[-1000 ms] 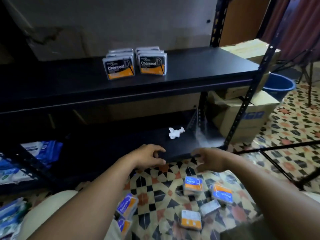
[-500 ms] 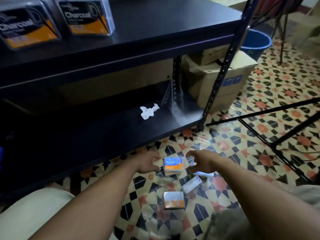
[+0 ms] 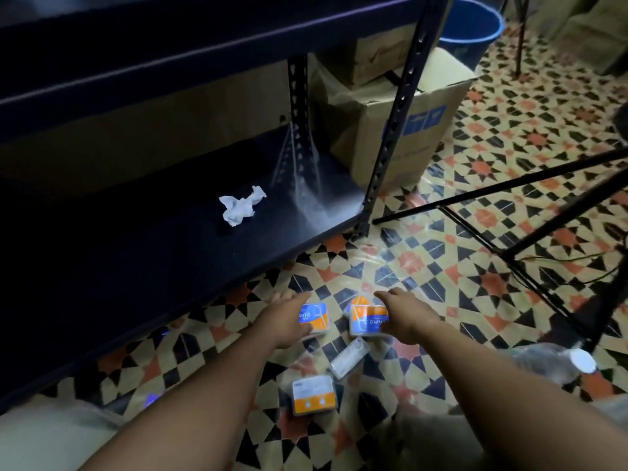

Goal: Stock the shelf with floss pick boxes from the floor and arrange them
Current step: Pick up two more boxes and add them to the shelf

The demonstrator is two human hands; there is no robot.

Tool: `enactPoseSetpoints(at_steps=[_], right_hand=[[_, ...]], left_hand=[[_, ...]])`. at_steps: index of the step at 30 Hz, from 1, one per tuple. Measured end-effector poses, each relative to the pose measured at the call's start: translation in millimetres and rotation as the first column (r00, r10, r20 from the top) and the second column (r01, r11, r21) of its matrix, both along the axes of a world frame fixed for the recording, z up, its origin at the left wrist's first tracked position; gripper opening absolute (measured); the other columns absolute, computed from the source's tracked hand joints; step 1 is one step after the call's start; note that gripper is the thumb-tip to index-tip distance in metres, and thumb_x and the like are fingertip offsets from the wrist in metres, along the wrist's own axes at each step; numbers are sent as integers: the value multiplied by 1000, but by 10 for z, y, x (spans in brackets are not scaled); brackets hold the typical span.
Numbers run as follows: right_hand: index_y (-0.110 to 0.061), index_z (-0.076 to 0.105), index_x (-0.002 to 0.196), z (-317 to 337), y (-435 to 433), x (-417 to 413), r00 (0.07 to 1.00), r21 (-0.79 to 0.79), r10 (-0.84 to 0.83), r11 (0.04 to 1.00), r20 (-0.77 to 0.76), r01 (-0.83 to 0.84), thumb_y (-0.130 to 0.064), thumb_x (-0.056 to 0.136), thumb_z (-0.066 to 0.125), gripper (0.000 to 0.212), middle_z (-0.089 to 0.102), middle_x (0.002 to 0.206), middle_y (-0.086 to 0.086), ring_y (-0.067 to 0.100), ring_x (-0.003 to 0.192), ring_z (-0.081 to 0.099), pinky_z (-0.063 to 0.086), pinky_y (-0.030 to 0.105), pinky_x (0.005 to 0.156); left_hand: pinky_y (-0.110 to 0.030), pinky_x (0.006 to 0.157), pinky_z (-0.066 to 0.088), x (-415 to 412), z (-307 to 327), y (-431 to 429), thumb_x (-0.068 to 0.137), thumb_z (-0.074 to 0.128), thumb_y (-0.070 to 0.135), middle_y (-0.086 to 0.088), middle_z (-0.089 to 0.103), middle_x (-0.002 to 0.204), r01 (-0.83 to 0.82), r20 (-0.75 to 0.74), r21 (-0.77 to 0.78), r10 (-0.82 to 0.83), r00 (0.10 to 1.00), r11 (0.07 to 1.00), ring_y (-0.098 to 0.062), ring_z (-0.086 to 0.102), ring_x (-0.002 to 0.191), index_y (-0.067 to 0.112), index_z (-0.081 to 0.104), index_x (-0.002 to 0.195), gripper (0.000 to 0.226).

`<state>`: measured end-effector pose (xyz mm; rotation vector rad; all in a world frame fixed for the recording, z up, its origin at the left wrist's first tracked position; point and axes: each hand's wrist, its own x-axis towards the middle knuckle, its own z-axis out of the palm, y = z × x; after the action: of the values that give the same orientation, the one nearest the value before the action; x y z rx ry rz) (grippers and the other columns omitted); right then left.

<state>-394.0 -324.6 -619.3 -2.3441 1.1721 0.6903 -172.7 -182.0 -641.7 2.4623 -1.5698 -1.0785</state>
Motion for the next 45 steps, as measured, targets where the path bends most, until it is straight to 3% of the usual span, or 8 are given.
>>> enactPoseSetpoints(at_steps=[8,13,17,22,28,36,41,45], right_hand=[[-35,23,153,-203,8,-57,991,-4,135,991,-1,-135,-45,87,67,80,31,157,1,25,139,34,36,42,107],[-26,33,137,-237,43,40,987,-39,148,988,63,-146,-39,81,71,69,55,133,4,28,116,51,38,41,92],[-26,25,148,-256,82,75,988,-67,151,987,41,-148,-41,76,75,88,48,129,7,28,110,48,41,39,90],[-29,31,138,-153,94,75,995,-15,66,998,78,-65,-37,75,77,78,54,122,6,31,103,57,47,40,85],[-40,31,136,139,141,148,976,56,-73,996,203,63,-19,77,74,76,59,116,4,25,98,60,53,40,77],[-38,35,111,675,357,181,932,21,-51,999,360,47,-19,76,69,52,61,96,-3,22,82,58,44,35,57],[-41,47,132,1042,557,181,871,10,-23,1000,490,20,-16,78,72,65,53,136,-10,15,107,58,49,33,82],[-39,47,104,1441,648,226,809,-45,1,999,588,31,-21,79,76,42,62,107,-6,17,91,61,52,40,78]], left_hand=[[-37,112,31,-7,-163,-131,84,65,53,1,32,152,50,-20,70,-48,999,996,-24,28,137,28,29,152,81],[-35,98,42,-30,-101,-153,80,72,47,-2,50,133,21,-39,48,-19,999,999,-22,46,121,29,44,136,65],[-35,90,42,-42,-105,-101,75,76,46,1,55,120,-26,-54,7,26,998,1000,-21,48,111,28,46,119,56],[-34,104,36,6,-66,-28,79,74,40,2,49,135,-61,-81,-5,61,995,998,-22,40,127,33,43,143,72],[-30,92,45,98,228,68,76,73,35,-4,55,118,-159,-104,-61,152,983,985,-22,51,114,40,49,130,59],[-34,104,38,141,770,362,75,68,40,4,56,132,-156,4,-172,159,987,973,-23,45,126,44,42,138,69],[-41,109,26,176,1274,582,84,66,40,12,45,147,-84,79,-234,105,991,969,-22,36,134,47,32,147,72],[-39,106,24,235,1767,722,85,62,40,10,47,145,-64,121,-316,107,987,947,-19,34,133,49,27,148,72]])
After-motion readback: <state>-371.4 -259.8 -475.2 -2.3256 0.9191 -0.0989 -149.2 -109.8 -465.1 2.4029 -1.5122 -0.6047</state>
